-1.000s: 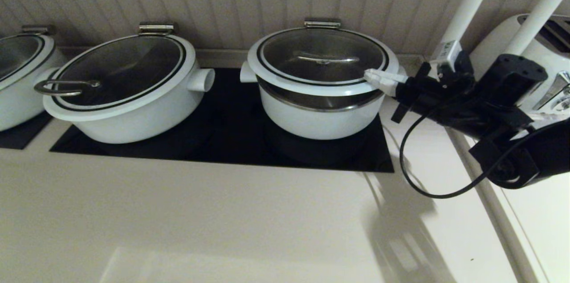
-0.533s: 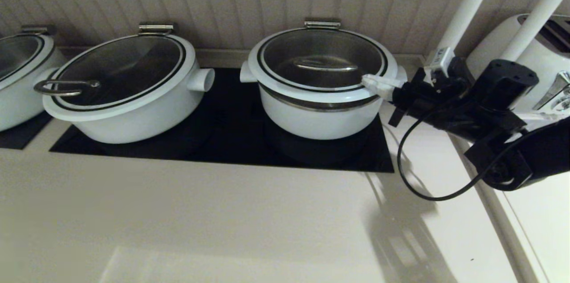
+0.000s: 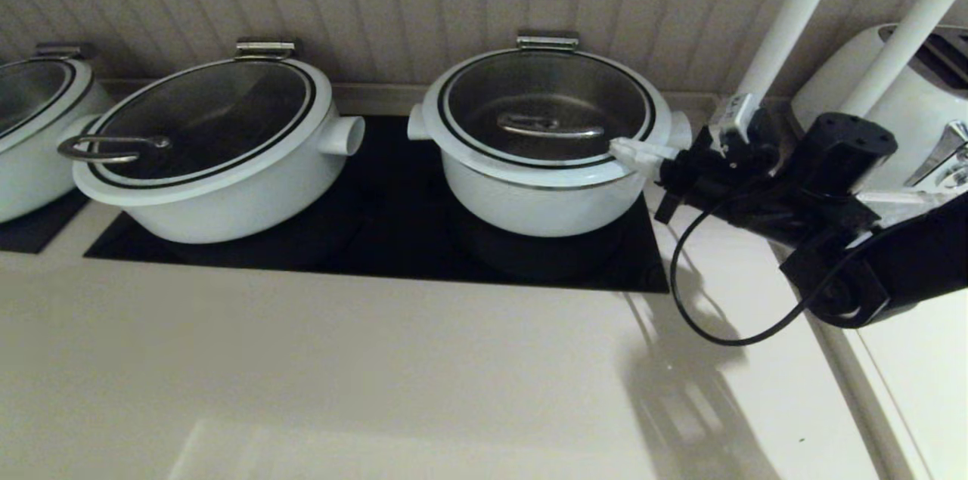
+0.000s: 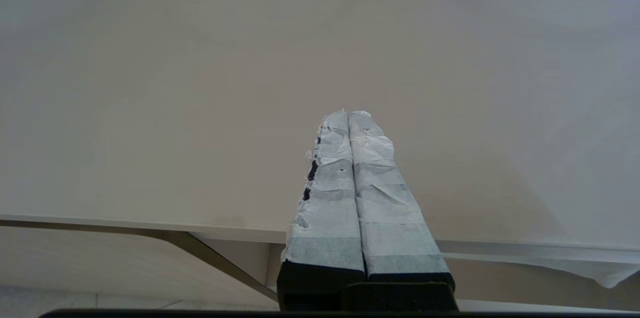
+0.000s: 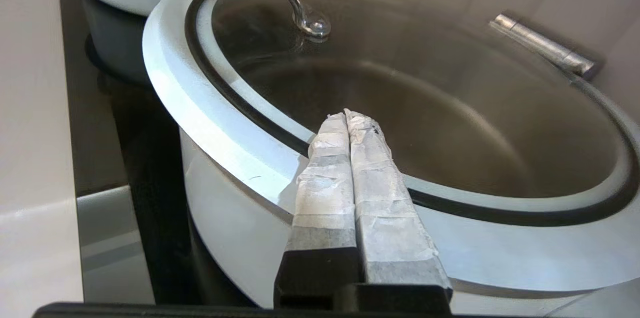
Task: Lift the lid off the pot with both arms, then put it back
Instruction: Close the pot lid
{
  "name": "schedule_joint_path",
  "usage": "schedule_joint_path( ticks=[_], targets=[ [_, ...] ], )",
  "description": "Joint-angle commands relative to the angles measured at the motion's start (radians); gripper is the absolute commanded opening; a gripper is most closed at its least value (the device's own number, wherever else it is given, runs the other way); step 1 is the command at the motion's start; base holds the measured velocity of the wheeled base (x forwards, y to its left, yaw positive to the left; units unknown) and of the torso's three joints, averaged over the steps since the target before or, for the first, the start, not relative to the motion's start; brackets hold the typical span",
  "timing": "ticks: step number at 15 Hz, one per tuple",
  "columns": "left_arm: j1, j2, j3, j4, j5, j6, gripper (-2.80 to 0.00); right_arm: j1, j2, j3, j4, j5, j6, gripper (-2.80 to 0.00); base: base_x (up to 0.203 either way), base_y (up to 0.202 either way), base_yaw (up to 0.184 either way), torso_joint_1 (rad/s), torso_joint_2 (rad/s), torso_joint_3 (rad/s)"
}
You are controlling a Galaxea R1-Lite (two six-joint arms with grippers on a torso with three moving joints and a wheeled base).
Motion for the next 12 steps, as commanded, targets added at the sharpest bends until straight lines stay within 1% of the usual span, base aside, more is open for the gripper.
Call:
schedule_joint_path(
  ticks=[1,12],
  targets=[
    [0.000,0.000,0.000,0.000,0.000,0.000,-2.80,0.000,0.021,0.000,-0.011,0.004,-0.002,-2.80,0.000,0.000,0.000,0.000,0.00,0.000],
    [0.000,0.000,0.000,0.000,0.000,0.000,-2.80,0.000,0.037,0.038,-0.014,0.001,-0.002,-2.80,0.000,0.000,0.000,0.000,0.00,0.000]
  ],
)
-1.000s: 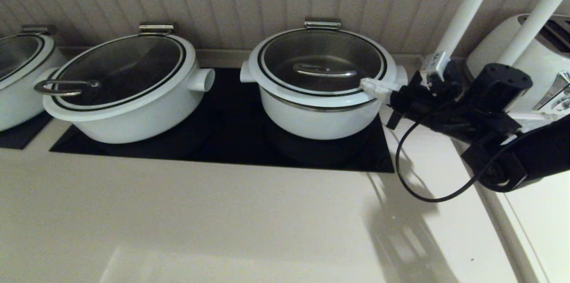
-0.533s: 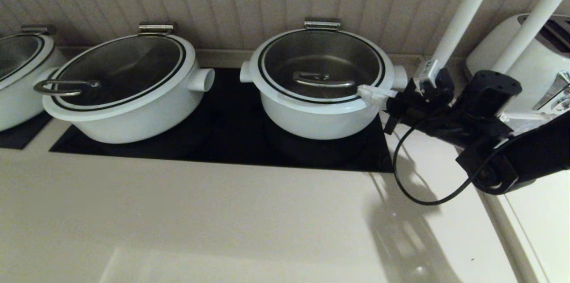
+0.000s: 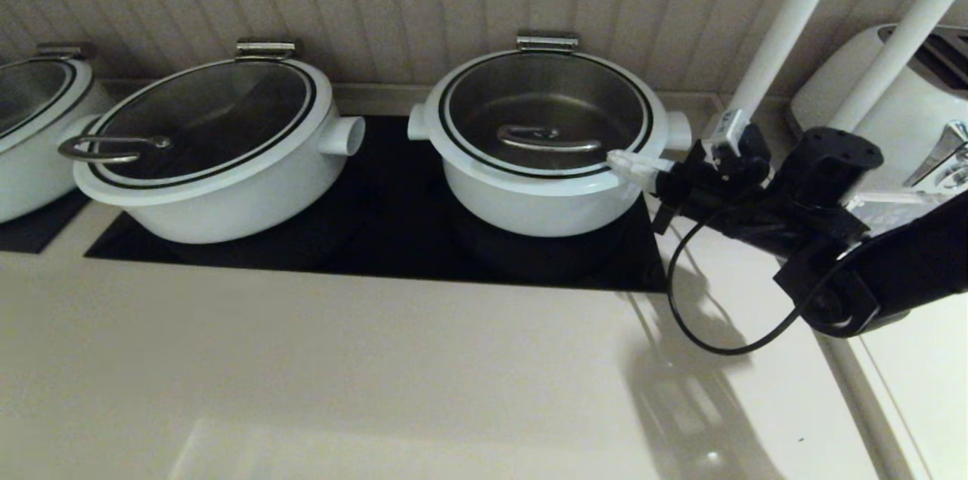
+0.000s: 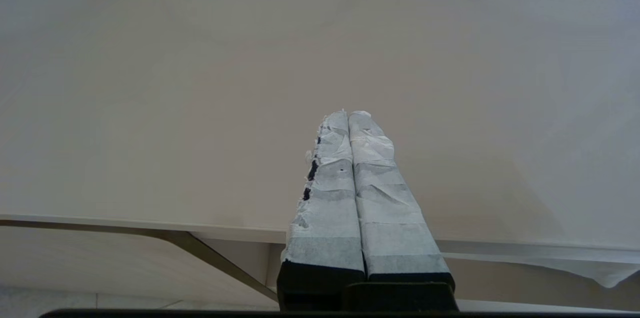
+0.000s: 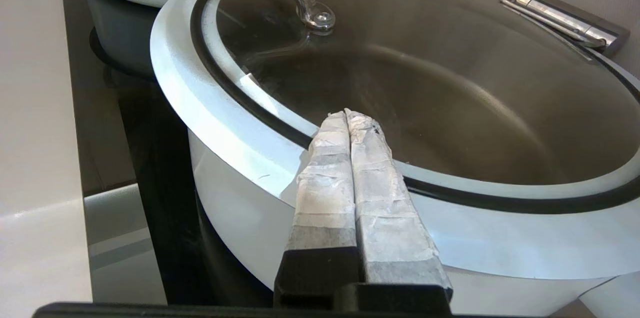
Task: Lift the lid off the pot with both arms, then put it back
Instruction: Close the pot lid
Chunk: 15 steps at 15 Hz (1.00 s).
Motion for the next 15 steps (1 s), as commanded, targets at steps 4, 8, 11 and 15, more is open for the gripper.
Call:
schedule_joint_path(
  ticks=[4,8,11,15],
  targets=[
    [0.000,0.000,0.000,-0.001,0.000,0.000,-2.80,0.000,-0.011,0.007,-0.003,0.001,-0.001,-2.80,0.000,0.000,0.000,0.000,0.00,0.000],
    [0.000,0.000,0.000,0.000,0.000,0.000,-2.80,0.000,-0.096,0.060,-0.001,0.000,0.003,-2.80,0.000,0.000,0.000,0.000,0.00,0.000],
    [0.000,0.000,0.000,0.000,0.000,0.000,-2.80,0.000,-0.171,0.110,0.000,0.001,0.006,-2.80,0.000,0.000,0.000,0.000,0.00,0.000],
    [0.000,0.000,0.000,0.000,0.000,0.000,-2.80,0.000,-0.303,0.207,0.008,0.001,0.009,-2.80,0.000,0.000,0.000,0.000,0.00,0.000]
  ],
)
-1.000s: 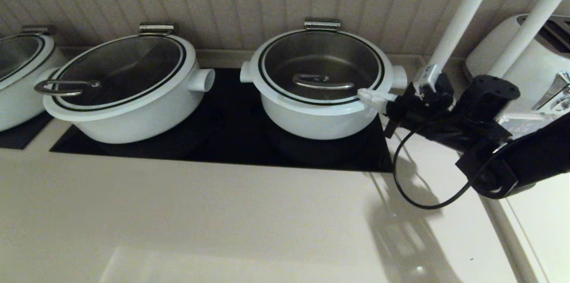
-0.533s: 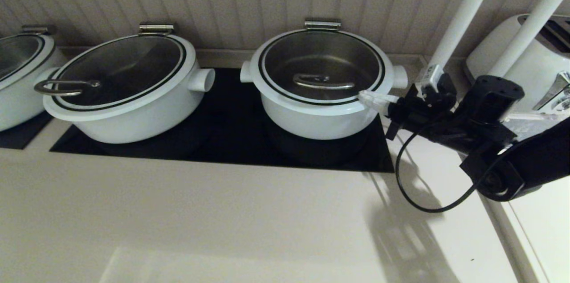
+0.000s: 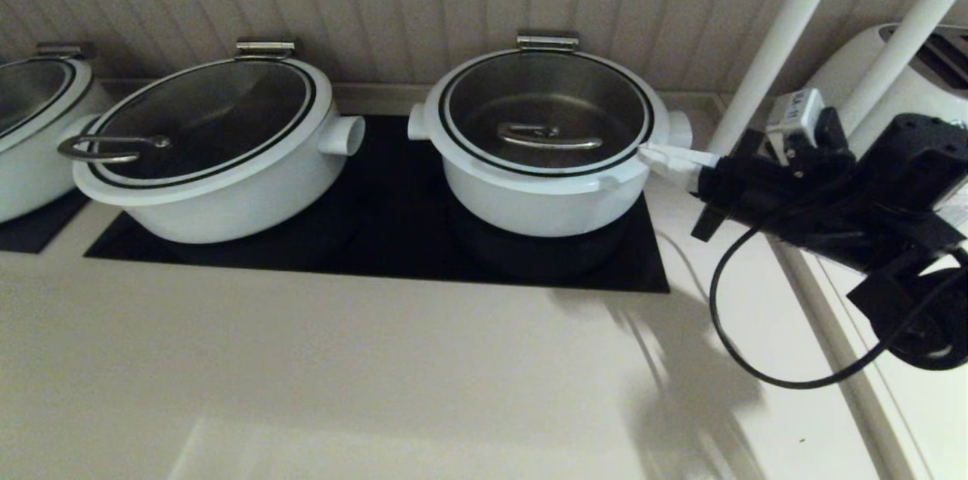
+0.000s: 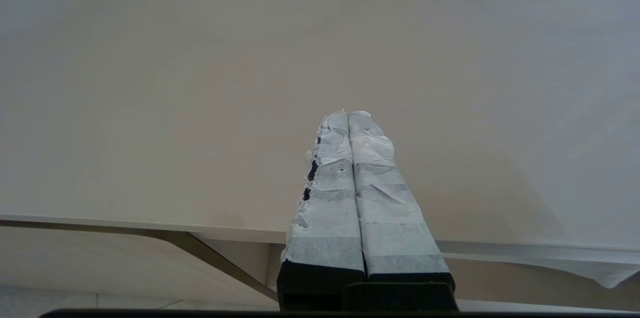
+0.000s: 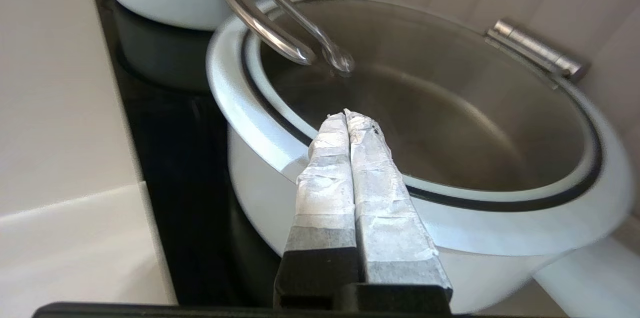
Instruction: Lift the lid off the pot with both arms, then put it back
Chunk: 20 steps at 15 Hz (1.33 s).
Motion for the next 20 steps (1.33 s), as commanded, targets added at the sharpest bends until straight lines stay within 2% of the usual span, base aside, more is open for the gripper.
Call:
schedule_joint_path(
  ticks=[1,4,8,9,12,15,17,19,20],
  targets=[
    [0.000,0.000,0.000,0.000,0.000,0.000,-2.80,0.000,-0.120,0.074,-0.005,0.003,0.000,-2.80,0.000,0.000,0.000,0.000,0.00,0.000],
    [0.000,0.000,0.000,0.000,0.000,0.000,-2.80,-0.007,-0.262,0.222,-0.003,-0.035,0.008,-2.80,0.000,0.000,0.000,0.000,0.00,0.000],
    [0.000,0.000,0.000,0.000,0.000,0.000,-2.80,-0.033,-0.456,0.400,-0.006,-0.149,0.094,-2.80,0.000,0.000,0.000,0.000,0.00,0.000],
    [0.000,0.000,0.000,-0.001,0.000,0.000,-2.80,-0.064,-0.492,0.431,-0.004,-0.171,0.104,-2.80,0.000,0.000,0.000,0.000,0.00,0.000],
    [0.000,0.000,0.000,0.000,0.000,0.000,-2.80,-0.229,-0.631,0.561,0.019,-0.223,0.115,-2.80,0.000,0.000,0.000,0.000,0.00,0.000],
    [0.000,0.000,0.000,0.000,0.000,0.000,-2.80,-0.282,-0.807,0.722,0.065,-0.298,0.126,-2.80,0.000,0.000,0.000,0.000,0.00,0.000],
    [0.000,0.000,0.000,0.000,0.000,0.000,-2.80,-0.290,-0.937,0.746,0.175,-0.335,0.157,-2.80,0.000,0.000,0.000,0.000,0.00,0.000],
    [0.000,0.000,0.000,0.000,0.000,0.000,-2.80,-0.296,-1.103,0.752,0.376,-0.404,0.170,-2.80,0.000,0.000,0.000,0.000,0.00,0.000],
    [0.000,0.000,0.000,0.000,0.000,0.000,-2.80,-0.291,-1.180,0.755,0.512,-0.466,0.174,-2.80,0.000,0.000,0.000,0.000,0.00,0.000]
  ],
)
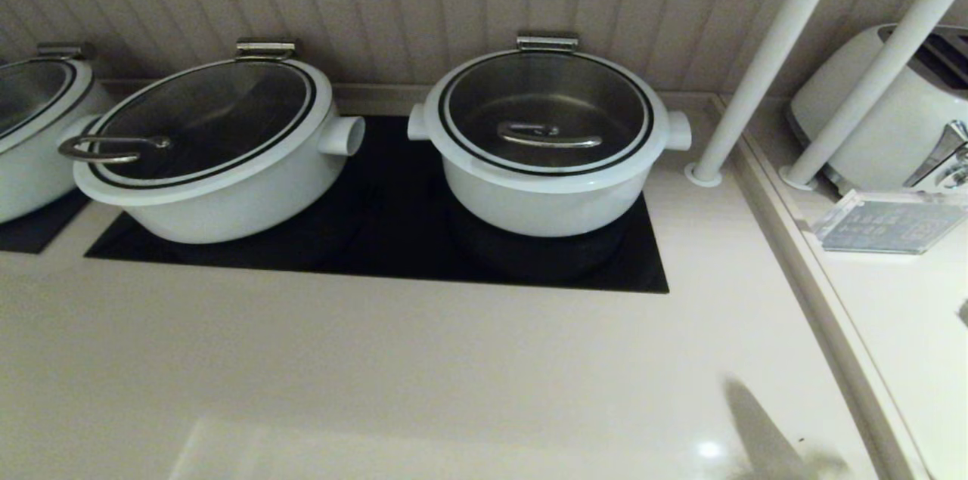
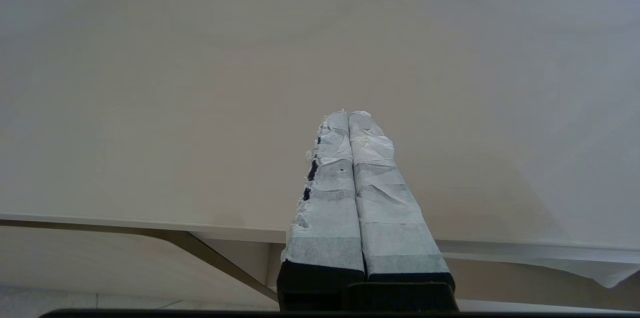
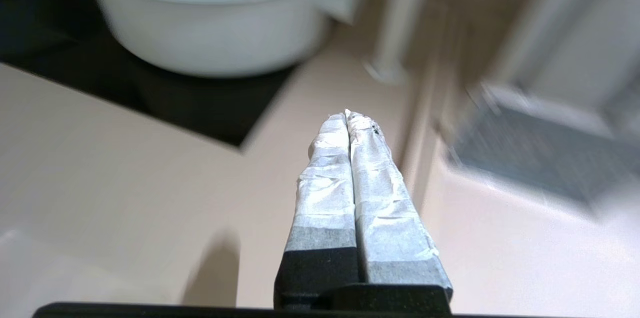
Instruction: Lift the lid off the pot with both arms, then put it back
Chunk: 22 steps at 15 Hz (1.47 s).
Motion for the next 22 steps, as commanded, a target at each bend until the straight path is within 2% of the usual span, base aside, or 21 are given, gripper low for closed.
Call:
schedule_joint_path(
  ticks=[1,2,3,6,10,12,16,22],
  targets=[
    [0.000,0.000,0.000,0.000,0.000,0.000,-2.80,0.008,-0.211,0.008,0.257,-0.155,0.007,-2.80,0.000,0.000,0.000,0.000,0.00,0.000],
    [0.000,0.000,0.000,0.000,0.000,0.000,-2.80,0.013,-0.226,0.010,0.315,-0.256,0.016,-2.80,0.000,0.000,0.000,0.000,0.00,0.000],
    [0.000,0.000,0.000,0.000,0.000,0.000,-2.80,0.018,-0.233,0.011,0.373,-0.283,0.038,-2.80,0.000,0.000,0.000,0.000,0.00,0.000],
    [0.000,0.000,0.000,-0.002,0.000,0.000,-2.80,0.046,-0.370,0.011,0.510,-0.270,0.060,-2.80,0.000,0.000,0.000,0.000,0.00,0.000],
    [0.000,0.000,0.000,0.000,0.000,0.000,-2.80,0.062,-0.709,0.011,0.818,-0.259,0.030,-2.80,0.000,0.000,0.000,0.000,0.00,0.000],
    [0.000,0.000,0.000,0.000,0.000,-0.001,-2.80,0.063,-0.767,0.009,0.952,-0.253,0.018,-2.80,0.000,0.000,0.000,0.000,0.00,0.000],
    [0.000,0.000,0.000,0.000,0.000,-0.001,-2.80,0.063,-0.767,0.009,0.952,-0.260,0.095,-2.80,0.000,0.000,0.000,0.000,0.00,0.000],
    [0.000,0.000,0.000,0.000,0.000,0.000,-2.80,0.063,-0.767,0.009,0.951,-0.260,0.095,-2.80,0.000,0.000,0.000,0.000,0.00,0.000]
  ],
)
